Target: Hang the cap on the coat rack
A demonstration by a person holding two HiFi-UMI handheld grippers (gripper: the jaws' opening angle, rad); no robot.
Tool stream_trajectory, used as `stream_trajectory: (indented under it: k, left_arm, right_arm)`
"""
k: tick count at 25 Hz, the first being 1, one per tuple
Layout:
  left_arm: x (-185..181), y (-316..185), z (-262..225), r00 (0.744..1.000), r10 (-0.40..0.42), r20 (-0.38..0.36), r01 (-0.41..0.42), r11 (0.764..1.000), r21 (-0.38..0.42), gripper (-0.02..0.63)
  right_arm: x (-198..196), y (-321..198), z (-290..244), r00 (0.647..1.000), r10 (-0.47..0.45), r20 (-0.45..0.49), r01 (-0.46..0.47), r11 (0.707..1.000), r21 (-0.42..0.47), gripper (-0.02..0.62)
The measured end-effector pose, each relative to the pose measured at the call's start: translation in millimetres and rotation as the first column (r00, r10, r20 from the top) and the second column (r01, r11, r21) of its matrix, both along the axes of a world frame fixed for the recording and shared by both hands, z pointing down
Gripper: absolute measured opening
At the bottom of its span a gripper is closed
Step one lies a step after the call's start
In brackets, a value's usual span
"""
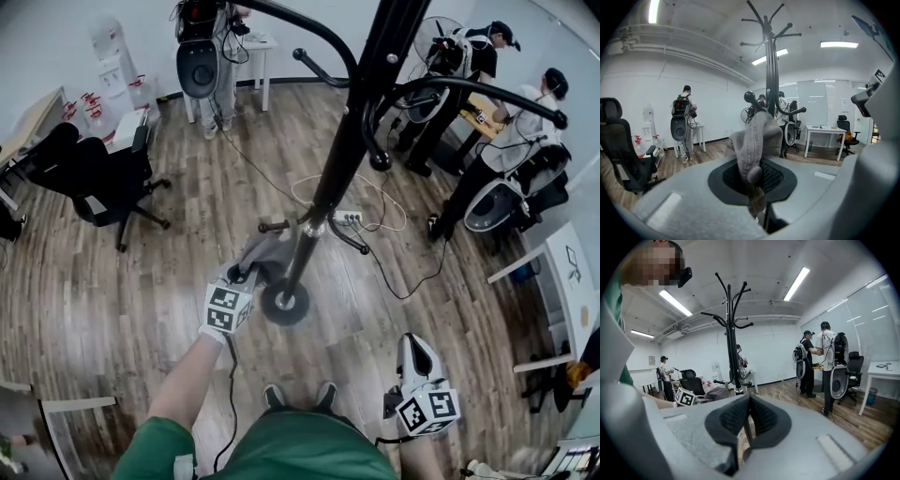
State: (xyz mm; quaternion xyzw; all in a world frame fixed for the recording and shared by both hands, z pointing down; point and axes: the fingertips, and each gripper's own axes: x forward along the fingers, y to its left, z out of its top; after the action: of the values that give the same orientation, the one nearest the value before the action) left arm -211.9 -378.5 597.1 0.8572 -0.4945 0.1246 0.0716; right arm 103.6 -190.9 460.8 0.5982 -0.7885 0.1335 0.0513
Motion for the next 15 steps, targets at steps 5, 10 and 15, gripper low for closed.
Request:
stream_trajectory:
  k: [5,10,15]
  left_arm:
    - [5.6,-4.0,13.8,1.000,-0.007,-0.004,0.007,0.999,-0.039,0.037]
    - [10.4,-3.9,28.7,1.000,-0.006,0.003,0.006,0.996,-0.087,0.051]
    - [11.7,1.6,44.4,1.000,-0.002,0.000,0.002,0.990,-0.141,0.132]
  right_arm:
    - [2.7,1.7,-0.8,1.000,-0.004,-0.001,0.004,1.000,0.001,0.002]
    - [8.0,2.9,-0.3,1.000,-0.007,0.003,0.007,1.000,-0.004,0.002]
    - [12.2,4.1,1.0,1.000,-0.011,0.005,0.011,1.000,-0.009,0.002]
